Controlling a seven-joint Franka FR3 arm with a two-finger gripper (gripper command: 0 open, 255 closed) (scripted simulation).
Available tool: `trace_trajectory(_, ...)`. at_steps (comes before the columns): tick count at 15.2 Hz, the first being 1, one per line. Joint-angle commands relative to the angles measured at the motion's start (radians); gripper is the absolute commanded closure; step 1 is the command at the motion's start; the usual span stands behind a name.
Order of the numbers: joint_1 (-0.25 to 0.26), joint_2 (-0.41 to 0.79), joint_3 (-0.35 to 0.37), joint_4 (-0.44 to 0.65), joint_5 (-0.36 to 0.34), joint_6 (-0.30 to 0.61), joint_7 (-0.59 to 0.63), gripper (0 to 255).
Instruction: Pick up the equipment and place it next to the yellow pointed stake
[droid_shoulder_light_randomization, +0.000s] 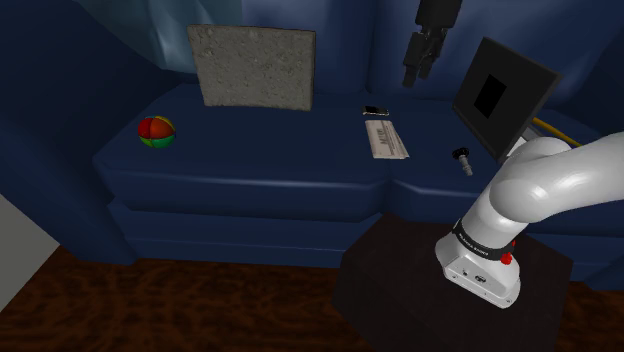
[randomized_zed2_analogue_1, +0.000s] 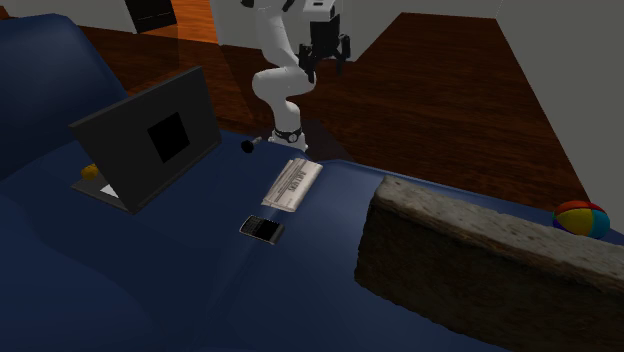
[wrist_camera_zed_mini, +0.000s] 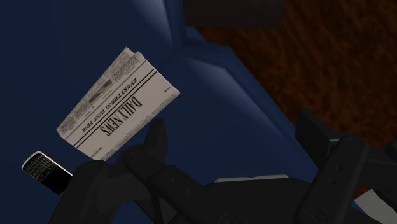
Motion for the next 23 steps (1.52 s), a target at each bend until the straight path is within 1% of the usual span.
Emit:
trace_trajectory(1,0.0,0.0,0.0,0.0,0.0,0.0,0.0,0)
trace_trajectory(8,-0.015,0.09,-0.129,-0.073,-0.089,0.17,-0.217,0)
trace_trajectory(14,-0.023,0.23,-0.238,-0.075,-0.137,0.324,-0.398,0)
trace_trajectory(19,-0.018,0.385,-0.323,-0.032,-0.143,0.444,-0.551,0)
trace_trajectory(23,-0.011,0.528,-0.384,0.03,-0.116,0.527,-0.681,0)
